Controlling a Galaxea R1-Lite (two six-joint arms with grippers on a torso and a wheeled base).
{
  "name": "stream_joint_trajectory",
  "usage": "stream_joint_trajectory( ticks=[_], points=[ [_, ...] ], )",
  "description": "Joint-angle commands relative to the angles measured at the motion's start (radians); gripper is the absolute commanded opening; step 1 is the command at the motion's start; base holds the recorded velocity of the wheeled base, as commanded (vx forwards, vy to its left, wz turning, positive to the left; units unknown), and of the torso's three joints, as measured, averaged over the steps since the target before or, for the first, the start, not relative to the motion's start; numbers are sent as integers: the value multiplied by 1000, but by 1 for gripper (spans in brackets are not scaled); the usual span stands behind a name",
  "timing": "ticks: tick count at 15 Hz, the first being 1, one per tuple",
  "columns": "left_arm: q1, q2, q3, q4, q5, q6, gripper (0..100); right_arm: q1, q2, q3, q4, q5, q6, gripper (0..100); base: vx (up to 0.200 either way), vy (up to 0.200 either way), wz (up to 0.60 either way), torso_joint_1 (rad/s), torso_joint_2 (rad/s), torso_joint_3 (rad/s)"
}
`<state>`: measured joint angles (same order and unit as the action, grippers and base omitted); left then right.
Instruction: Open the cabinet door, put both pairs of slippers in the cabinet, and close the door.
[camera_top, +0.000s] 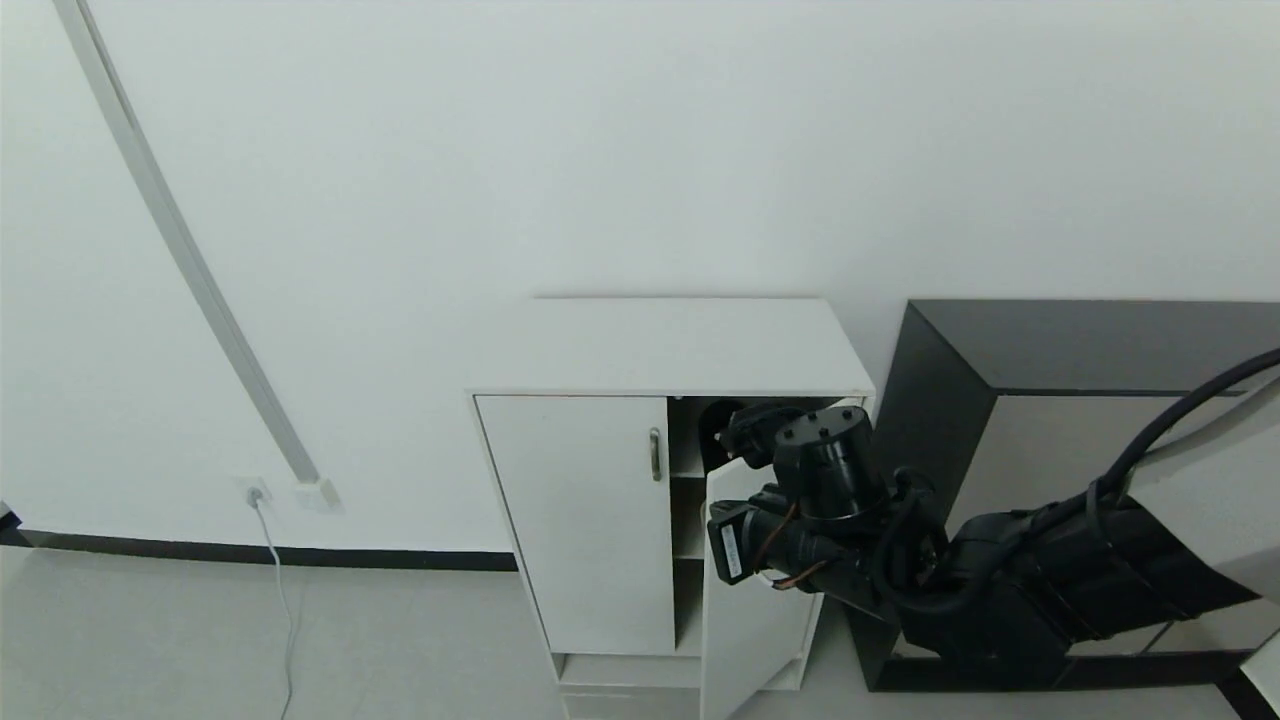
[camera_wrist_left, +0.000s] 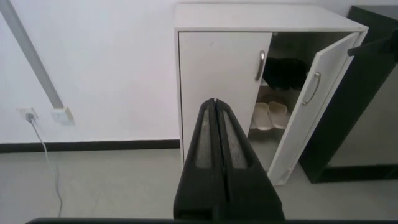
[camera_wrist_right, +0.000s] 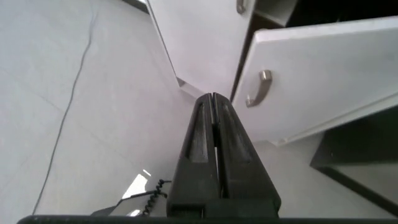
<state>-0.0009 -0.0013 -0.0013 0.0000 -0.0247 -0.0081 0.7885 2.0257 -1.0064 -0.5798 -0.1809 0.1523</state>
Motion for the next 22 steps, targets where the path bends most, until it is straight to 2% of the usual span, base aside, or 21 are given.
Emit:
stream_joint_trajectory(
  ticks=[1, 9, 13, 17, 18, 22],
  points=[
    [-1, 1, 0, 0, 0, 0, 0, 0, 8, 25, -17, 0, 0, 0, 0, 0, 0, 0, 0, 0],
    [-1, 1, 0, 2, -1, 3, 0, -2, -29, 134, -63, -9, 0, 0, 0, 0, 0, 0, 0, 0],
    [-1, 1, 0, 0, -1, 3, 0, -3, -38, 242, -161, -12, -2, 0, 200, 0, 0, -5, -4, 1],
    [-1, 1, 0, 0, -1, 3, 0, -3, -38, 311, -198, -12, -2, 0, 200, 0, 0, 12, 5, 5],
    [-1, 1, 0, 0, 0, 0, 0, -3, -32, 333, -229, -11, -11, 0, 0, 0, 0, 0, 0, 0],
    [-1, 1, 0, 0, 2, 0, 0, -20, 50, 262, -245, -11, -31, 0, 0, 0, 0, 0, 0, 0]
  ],
)
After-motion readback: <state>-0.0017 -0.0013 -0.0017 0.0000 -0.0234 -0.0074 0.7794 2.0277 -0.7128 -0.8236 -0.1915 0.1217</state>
